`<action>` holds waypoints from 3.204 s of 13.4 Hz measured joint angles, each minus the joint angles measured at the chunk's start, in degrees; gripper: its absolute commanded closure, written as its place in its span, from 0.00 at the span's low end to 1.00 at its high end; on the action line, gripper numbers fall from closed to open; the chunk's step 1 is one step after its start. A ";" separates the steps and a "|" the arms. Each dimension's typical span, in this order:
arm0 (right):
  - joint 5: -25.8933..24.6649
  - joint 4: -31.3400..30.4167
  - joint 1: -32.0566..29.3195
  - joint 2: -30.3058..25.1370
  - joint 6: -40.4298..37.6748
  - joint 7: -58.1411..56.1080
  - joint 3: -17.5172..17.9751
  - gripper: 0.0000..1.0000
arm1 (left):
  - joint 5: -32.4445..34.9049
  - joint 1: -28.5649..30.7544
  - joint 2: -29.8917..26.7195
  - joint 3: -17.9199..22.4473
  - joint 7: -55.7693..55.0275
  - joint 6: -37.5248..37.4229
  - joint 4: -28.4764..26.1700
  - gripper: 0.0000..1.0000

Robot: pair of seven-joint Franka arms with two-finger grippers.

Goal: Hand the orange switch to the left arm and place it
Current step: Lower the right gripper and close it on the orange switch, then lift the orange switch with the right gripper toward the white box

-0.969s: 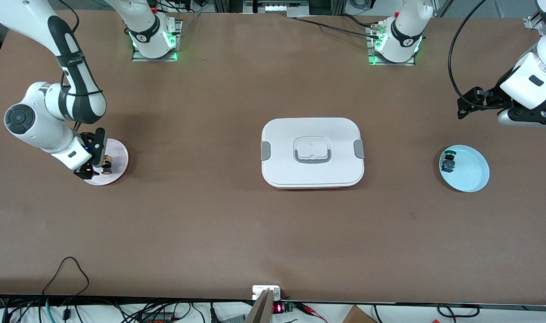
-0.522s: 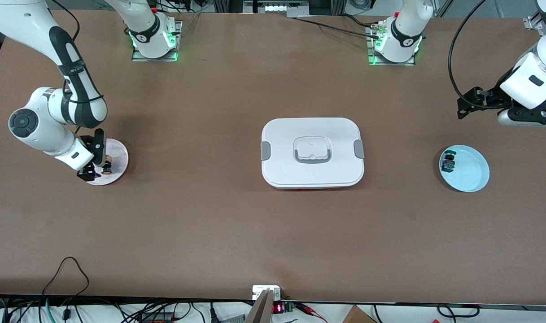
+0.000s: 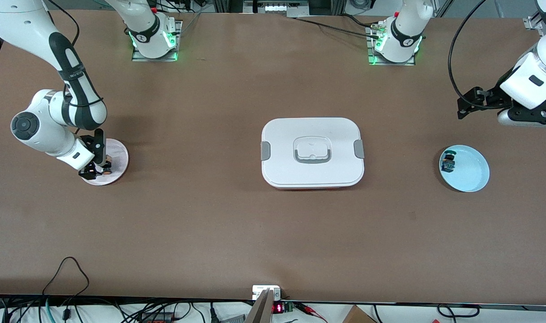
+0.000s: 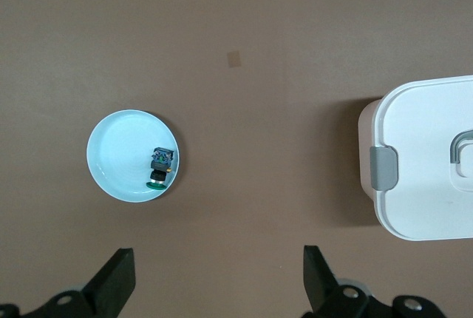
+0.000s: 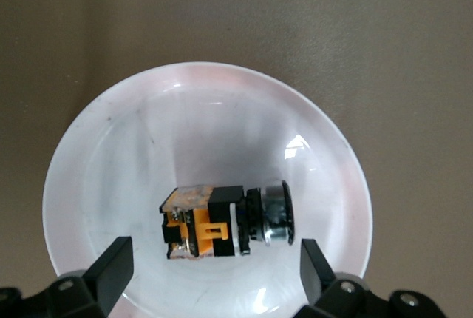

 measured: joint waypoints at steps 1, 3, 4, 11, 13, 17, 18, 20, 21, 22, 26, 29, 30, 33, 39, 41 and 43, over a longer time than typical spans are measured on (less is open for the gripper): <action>0.20 -0.01 -0.03 0.06 0.02 0.00 0.05 0.00 | 0.00 0.00 0.00 0.00 0.00 -0.02 0.00 0.00; 0.54 -0.07 -0.08 0.14 0.16 0.00 0.51 0.00 | 0.00 0.00 0.00 0.00 0.00 -0.06 0.00 0.00; 1.08 -0.15 -0.08 0.19 0.24 0.00 0.84 0.00 | 0.00 0.00 0.00 0.00 0.00 -0.08 0.00 0.00; 2.02 -0.47 -0.14 1.32 1.61 -0.01 1.33 0.06 | 0.00 0.01 0.00 0.00 0.00 -1.01 0.01 0.00; 2.02 -0.47 -0.16 1.32 1.71 -0.64 1.34 0.19 | 0.00 0.01 0.00 0.00 0.00 -1.07 0.01 0.00; 2.04 -0.47 -0.19 1.27 2.24 -1.98 1.35 0.96 | 0.00 0.01 0.00 0.01 0.00 -1.10 0.02 0.00; 2.04 -0.47 -0.19 1.25 2.31 -1.98 1.36 1.00 | 0.00 0.01 0.00 0.01 0.00 -1.10 0.02 0.00; 2.05 -0.33 -0.21 0.90 2.46 -1.99 1.66 1.00 | 0.00 0.01 0.00 0.01 0.00 -1.14 0.03 0.00; 2.44 -0.08 -0.22 0.30 1.86 -1.95 2.23 1.00 | 0.00 0.01 0.00 0.01 0.00 -1.16 0.03 0.00; 3.40 0.59 -0.21 -0.61 -0.41 -1.82 3.09 1.00 | 0.00 0.01 0.00 0.01 0.00 -1.18 0.03 0.00; 5.62 5.88 -0.03 -4.02 -15.24 1.21 5.95 1.00 | 0.00 0.05 0.00 0.02 0.00 -1.24 0.04 0.00; 15.50 10.12 0.00 -5.19 -29.75 1.57 7.90 1.00 | 0.00 0.28 0.00 0.08 0.00 -1.25 0.05 0.00; 20.57 10.98 0.03 -5.75 -33.70 1.54 8.63 1.00 | 0.00 0.37 0.00 0.12 0.00 -1.25 0.05 0.00; 36.24 11.76 0.19 -8.02 -43.90 1.58 11.22 1.00 | 0.00 0.56 0.00 0.13 0.00 -1.27 0.06 0.00; 65.95 13.33 0.59 -10.68 -50.34 3.28 19.50 1.00 | -9.97 1.74 0.55 0.14 -0.22 -5.23 0.06 0.00; 75.16 13.87 1.05 -10.92 -50.12 5.34 22.08 1.00 | -15.47 3.01 1.71 0.18 -0.22 -9.14 0.05 0.00; 83.86 14.15 2.63 -10.93 -47.53 5.68 23.79 1.00 | -20.53 3.41 3.65 0.18 -0.22 -13.38 0.01 0.00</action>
